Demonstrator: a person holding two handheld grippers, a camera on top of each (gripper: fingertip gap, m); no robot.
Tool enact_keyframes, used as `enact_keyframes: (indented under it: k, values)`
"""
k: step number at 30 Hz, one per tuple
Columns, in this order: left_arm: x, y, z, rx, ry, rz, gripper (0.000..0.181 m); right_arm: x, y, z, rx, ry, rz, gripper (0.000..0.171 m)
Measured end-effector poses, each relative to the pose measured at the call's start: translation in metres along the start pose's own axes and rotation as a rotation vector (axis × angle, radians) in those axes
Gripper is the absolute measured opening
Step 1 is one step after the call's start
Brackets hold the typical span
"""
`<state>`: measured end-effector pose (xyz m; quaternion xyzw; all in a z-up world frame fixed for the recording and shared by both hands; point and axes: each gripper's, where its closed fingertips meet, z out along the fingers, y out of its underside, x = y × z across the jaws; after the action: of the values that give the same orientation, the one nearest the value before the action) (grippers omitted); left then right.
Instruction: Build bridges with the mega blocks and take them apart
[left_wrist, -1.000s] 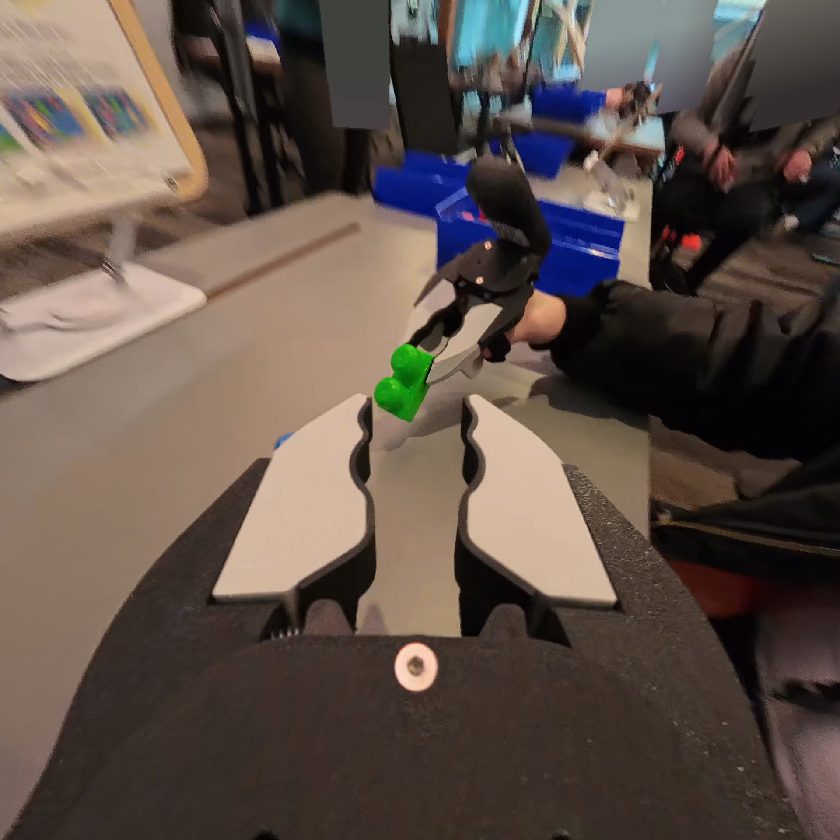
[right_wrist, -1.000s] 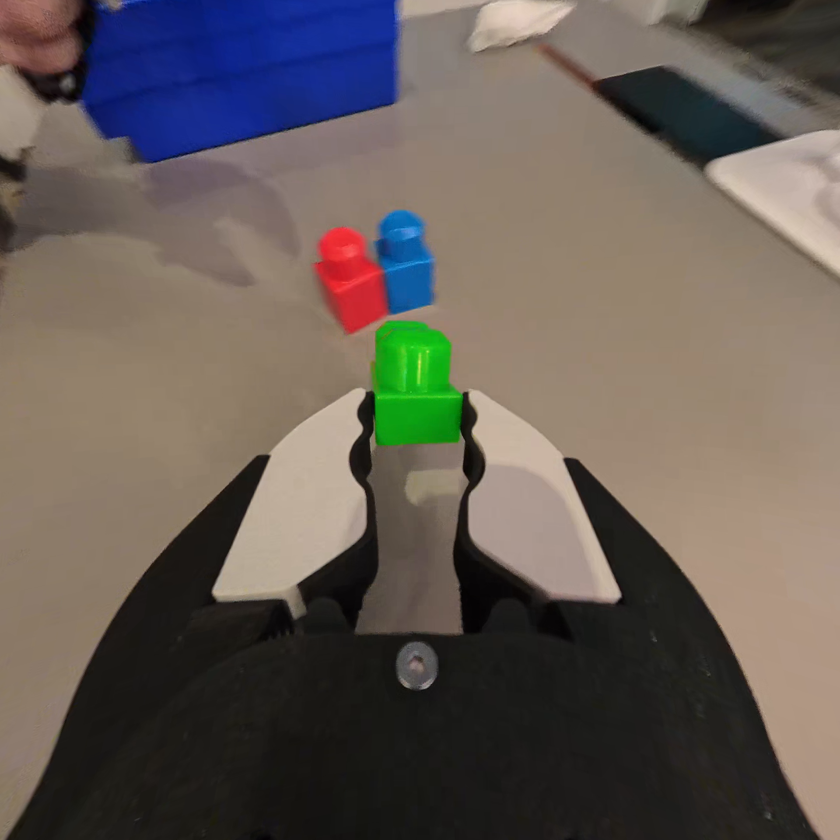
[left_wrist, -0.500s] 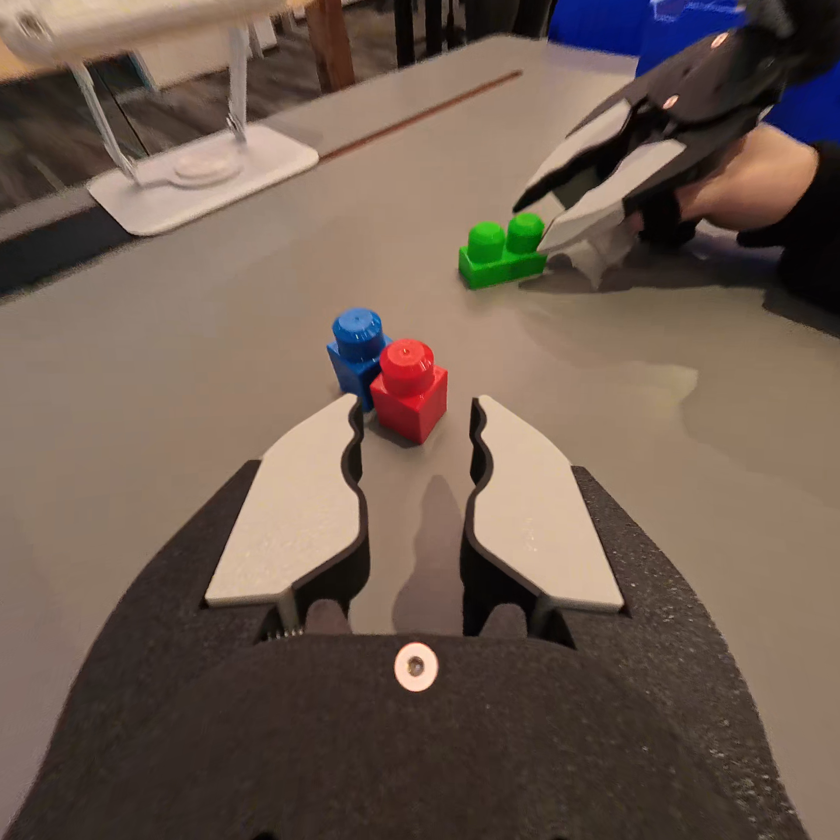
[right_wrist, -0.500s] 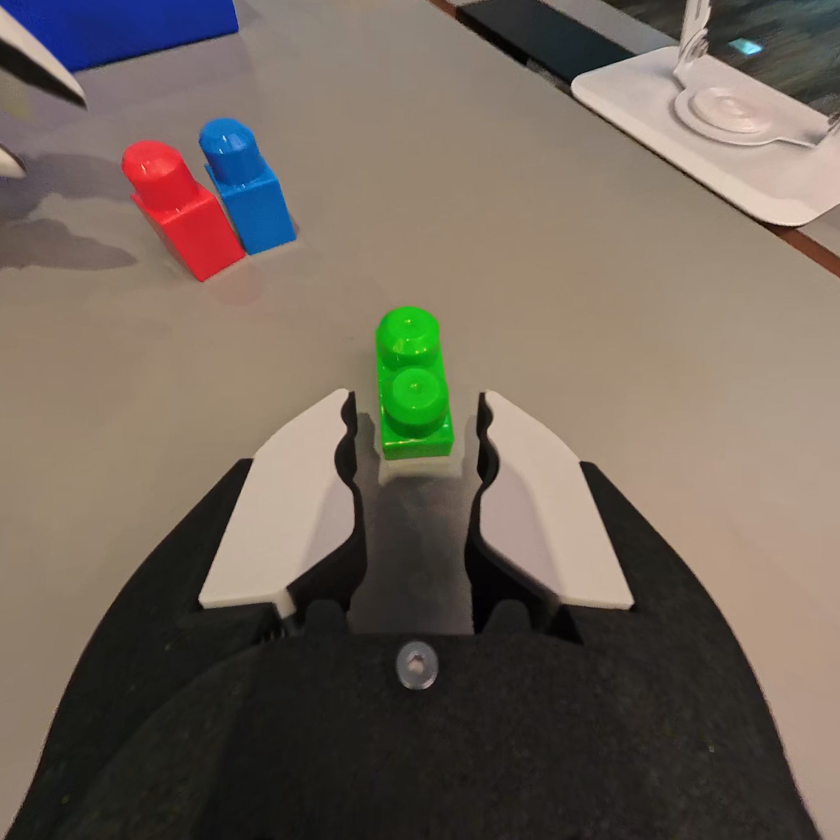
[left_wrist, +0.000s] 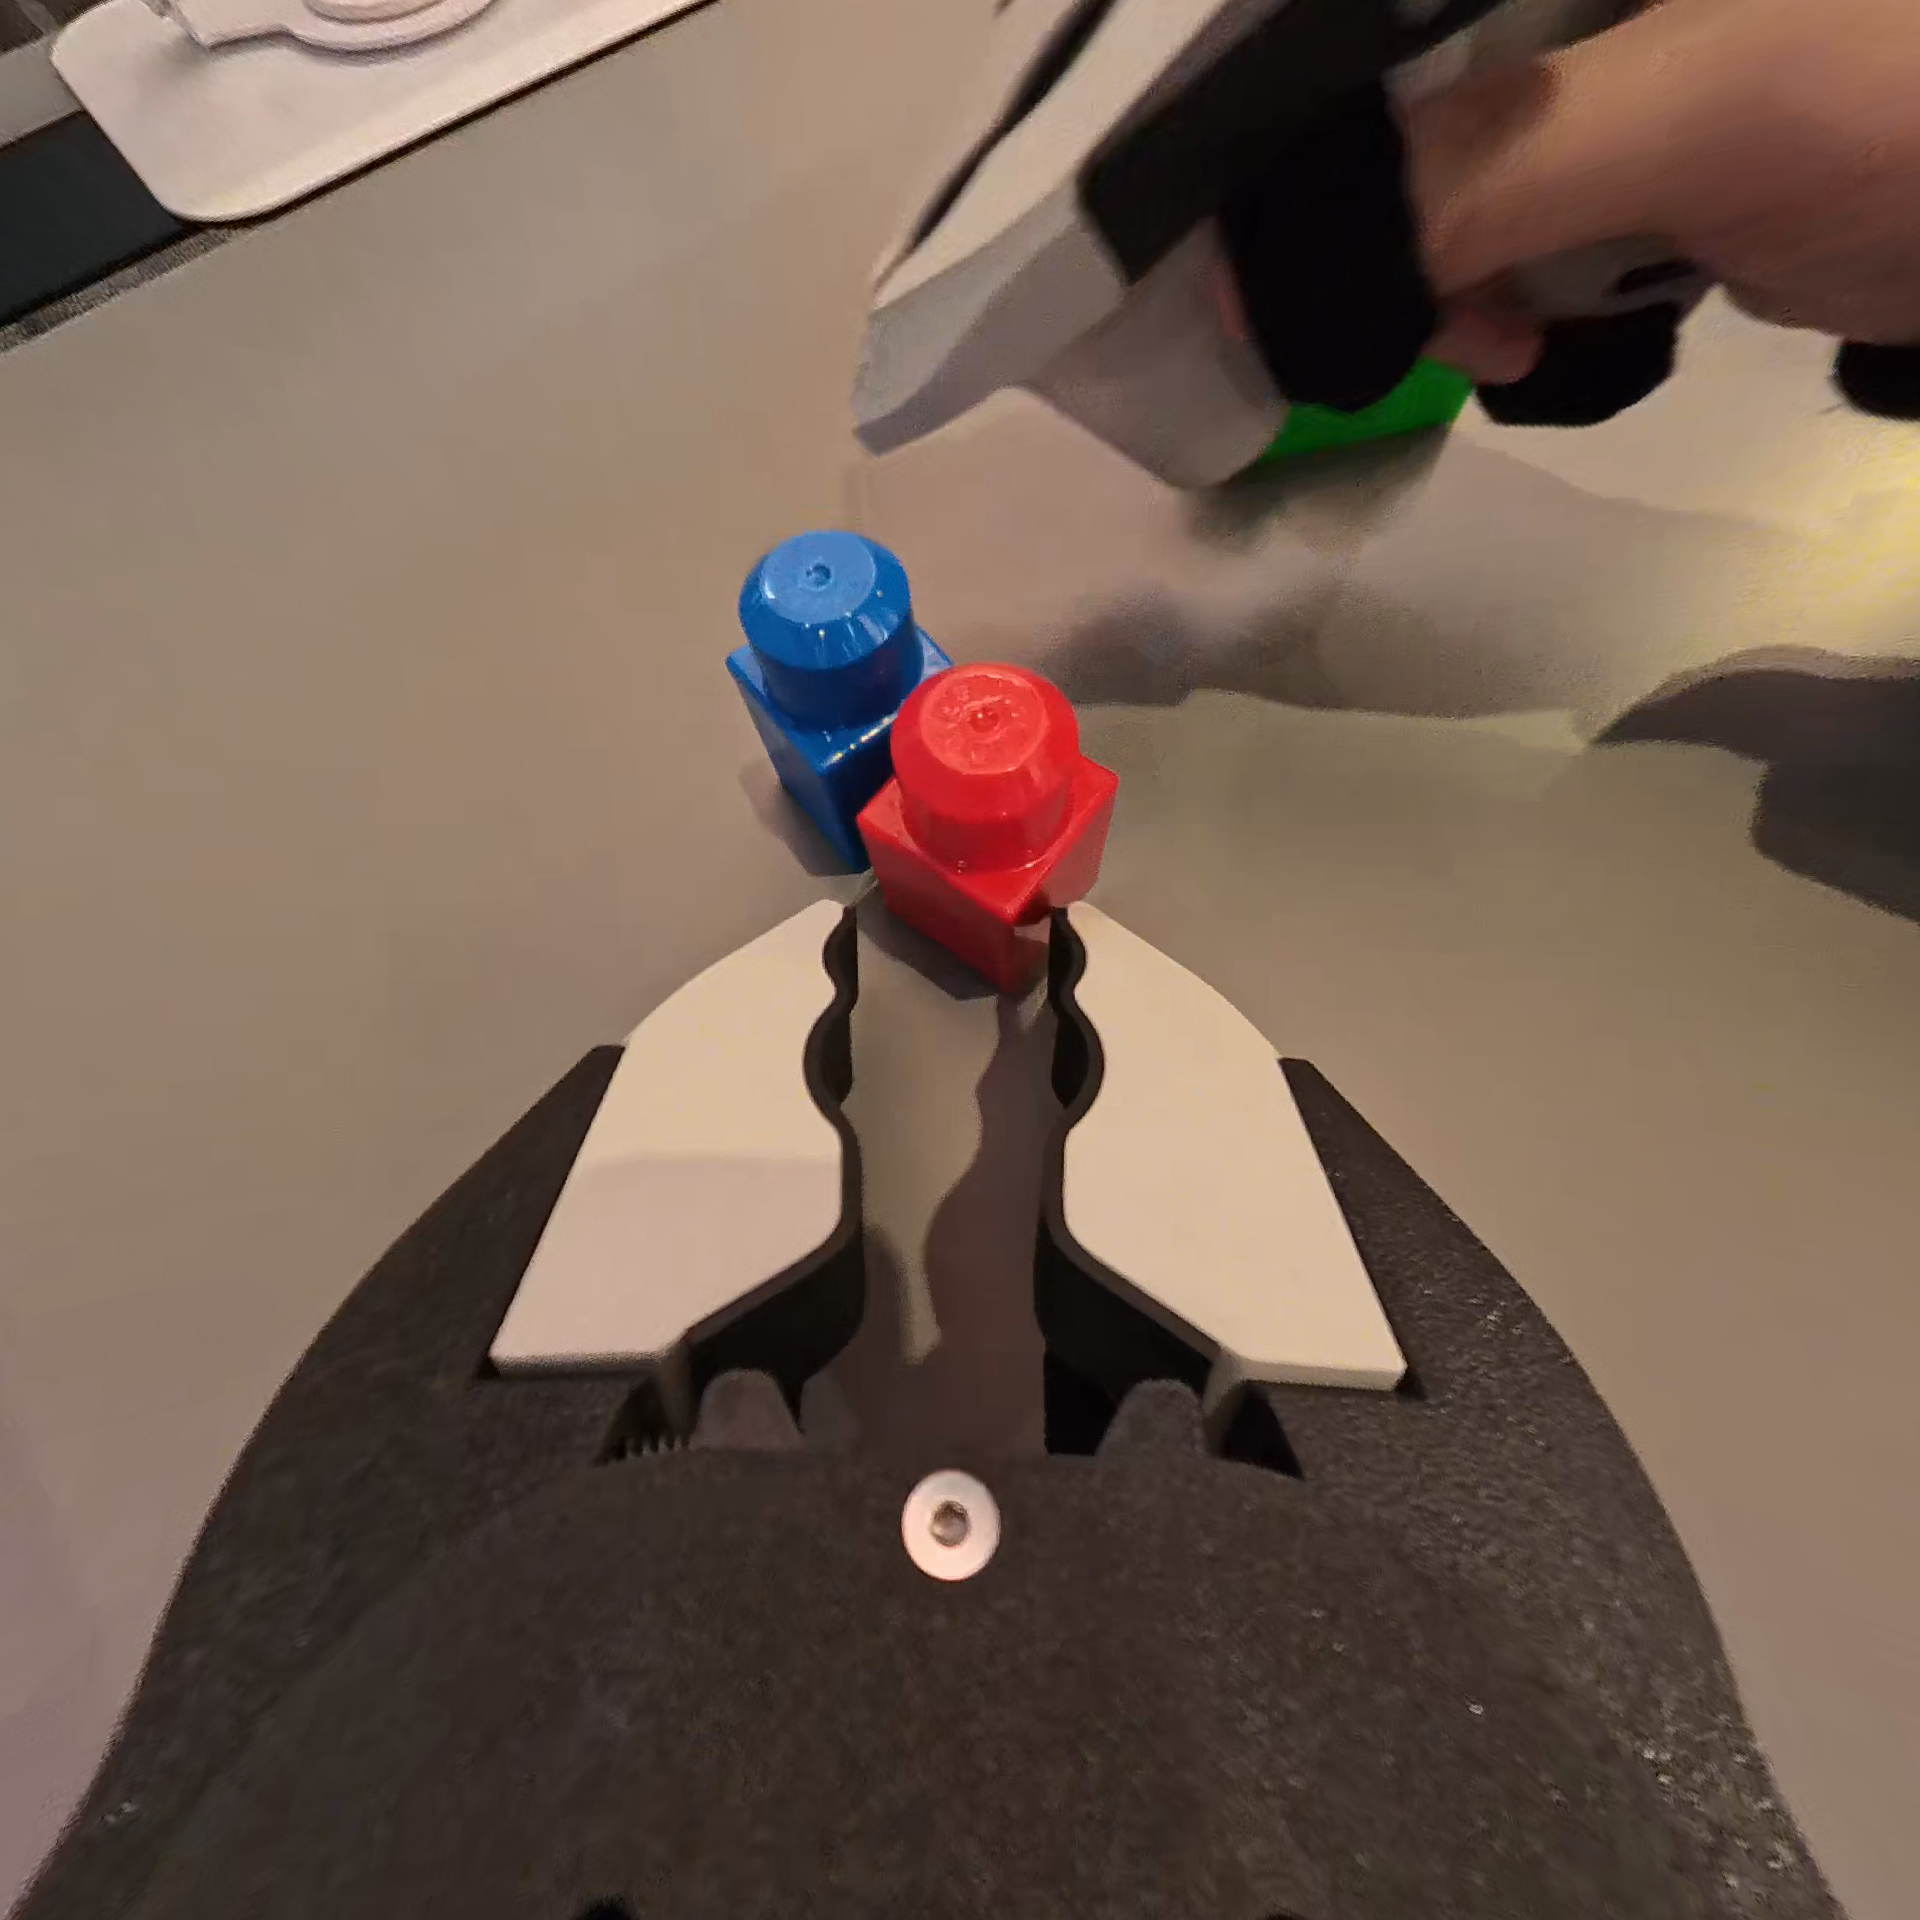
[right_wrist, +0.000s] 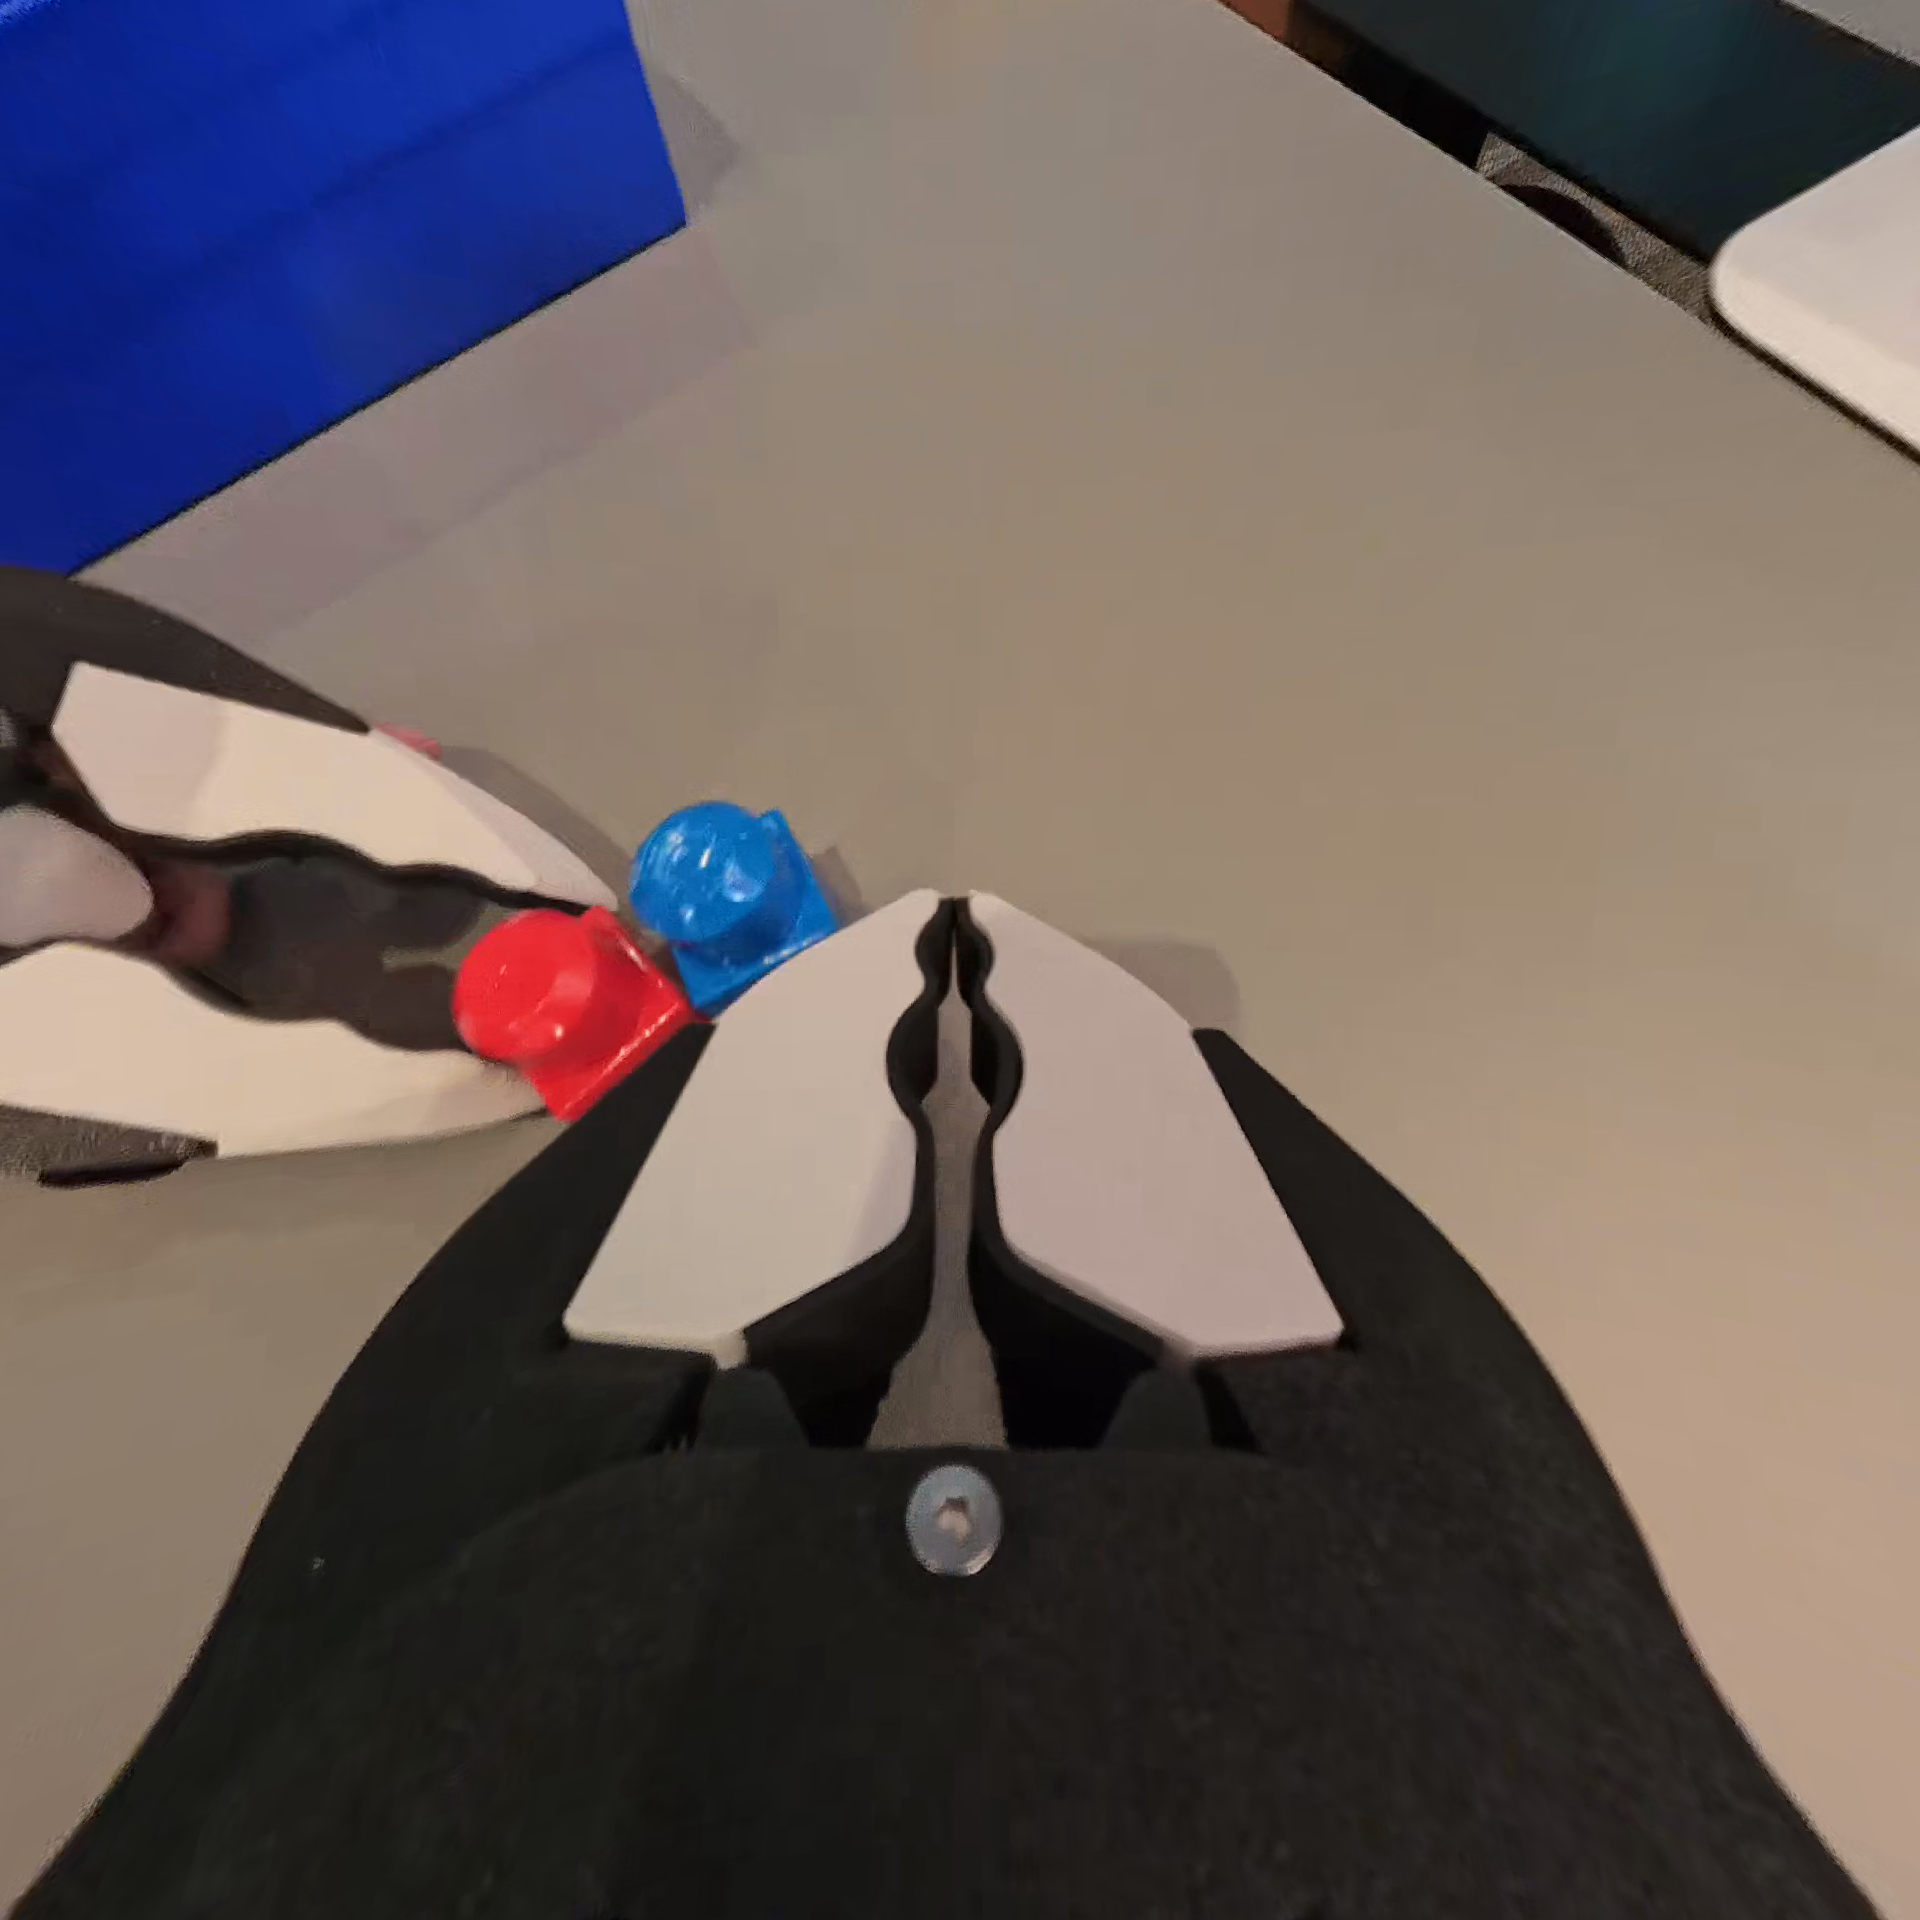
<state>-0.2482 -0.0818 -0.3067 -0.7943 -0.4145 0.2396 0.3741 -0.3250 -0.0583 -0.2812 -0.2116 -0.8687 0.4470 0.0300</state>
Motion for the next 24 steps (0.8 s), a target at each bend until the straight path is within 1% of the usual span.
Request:
enact_keyframes:
  k: [3,6,11,16,18,21,24]
  values:
    - [-0.005,-0.003,0.003,0.007,-0.019,0.016,0.034,0.002,0.002,0.019,-0.039,-0.031,0.011,0.0]
    - [-0.009,-0.005,0.005,0.007,-0.015,0.005,0.034,-0.003,0.007,0.028,-0.073,-0.083,-0.018,0.0]
    - [-0.019,-0.006,0.005,0.022,-0.018,-0.004,0.032,-0.002,0.016,0.031,-0.122,-0.113,-0.034,0.0]
    - [-0.024,-0.009,0.002,0.048,-0.008,-0.028,0.029,0.014,0.001,0.029,-0.072,-0.055,-0.013,0.002]
    - [-0.024,-0.009,0.002,0.048,-0.014,-0.025,0.029,0.015,-0.007,0.03,-0.057,-0.094,0.007,0.001]
    - [-0.024,-0.007,0.003,0.039,-0.022,-0.015,0.029,0.001,-0.007,0.034,-0.081,-0.228,0.067,0.0]
    - [-0.027,-0.007,0.003,0.038,-0.031,-0.021,0.028,0.004,0.007,0.038,-0.147,-0.206,0.049,0.0]
